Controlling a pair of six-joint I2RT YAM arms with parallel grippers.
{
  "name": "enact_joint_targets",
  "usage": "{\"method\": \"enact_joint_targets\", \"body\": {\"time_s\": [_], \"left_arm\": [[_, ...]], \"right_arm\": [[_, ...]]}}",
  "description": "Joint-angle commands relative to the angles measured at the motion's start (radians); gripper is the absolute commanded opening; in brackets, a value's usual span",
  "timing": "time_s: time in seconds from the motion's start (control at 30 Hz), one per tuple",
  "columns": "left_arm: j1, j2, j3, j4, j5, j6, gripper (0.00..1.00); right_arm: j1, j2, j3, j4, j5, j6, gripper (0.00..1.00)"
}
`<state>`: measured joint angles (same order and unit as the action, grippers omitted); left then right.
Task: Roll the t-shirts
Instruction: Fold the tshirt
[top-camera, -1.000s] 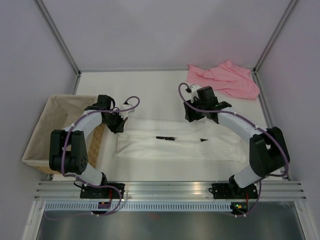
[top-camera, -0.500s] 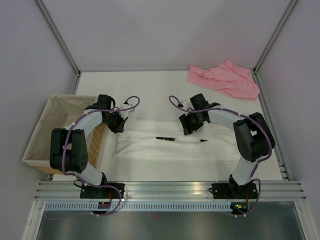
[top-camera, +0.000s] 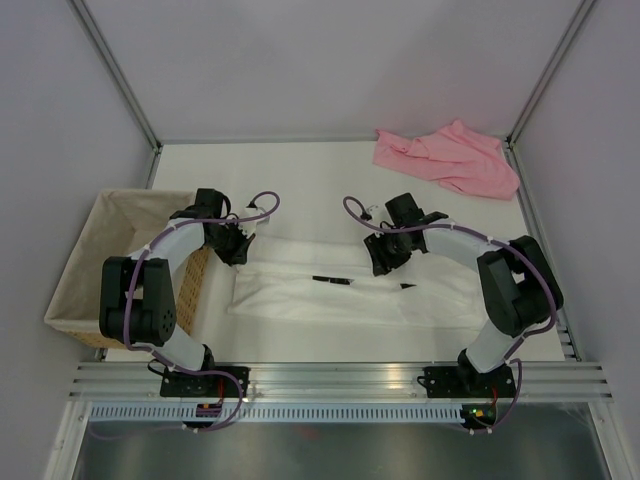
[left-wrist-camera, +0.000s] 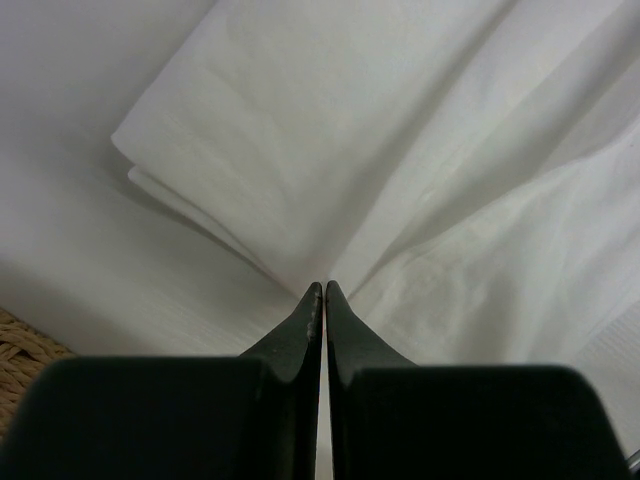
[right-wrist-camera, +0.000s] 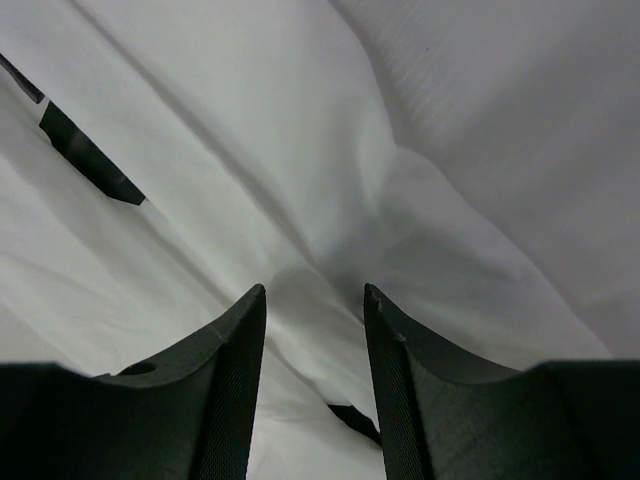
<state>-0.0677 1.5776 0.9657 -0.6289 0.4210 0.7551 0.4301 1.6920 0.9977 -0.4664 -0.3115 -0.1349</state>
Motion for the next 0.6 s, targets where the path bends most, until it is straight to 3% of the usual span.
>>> {"method": "enact_joint_targets", "body": {"time_s": [0.0, 0.17, 0.23, 0.37, 0.57], "left_arm": [[0.005, -0.018, 0.030, 0.011, 0.009, -0.005, 0.05], [0.005, -0.024, 0.028, 0.009, 0.010, -0.005, 0.05], [0.005, -0.024, 0.028, 0.008, 0.009, -0.005, 0.05], [0.005, -0.033, 0.028, 0.008, 0.012, -0.003, 0.04], [0.005, -0.060, 0.028, 0.005, 0.021, -0.007, 0.02]], "right_arm": [[0.002, -0.037, -0.022, -0.006, 0.022, 0.012, 0.50], [0.004, -0.052, -0.059, 0.005, 0.067, 0.041, 0.47], [0.004, -0.055, -0.060, 0.009, 0.084, 0.049, 0.41], [0.004, -0.068, -0.050, 0.005, 0.107, 0.063, 0.18], [0.006, -0.153, -0.066, -0.006, 0.117, 0.107, 0.02]]}}
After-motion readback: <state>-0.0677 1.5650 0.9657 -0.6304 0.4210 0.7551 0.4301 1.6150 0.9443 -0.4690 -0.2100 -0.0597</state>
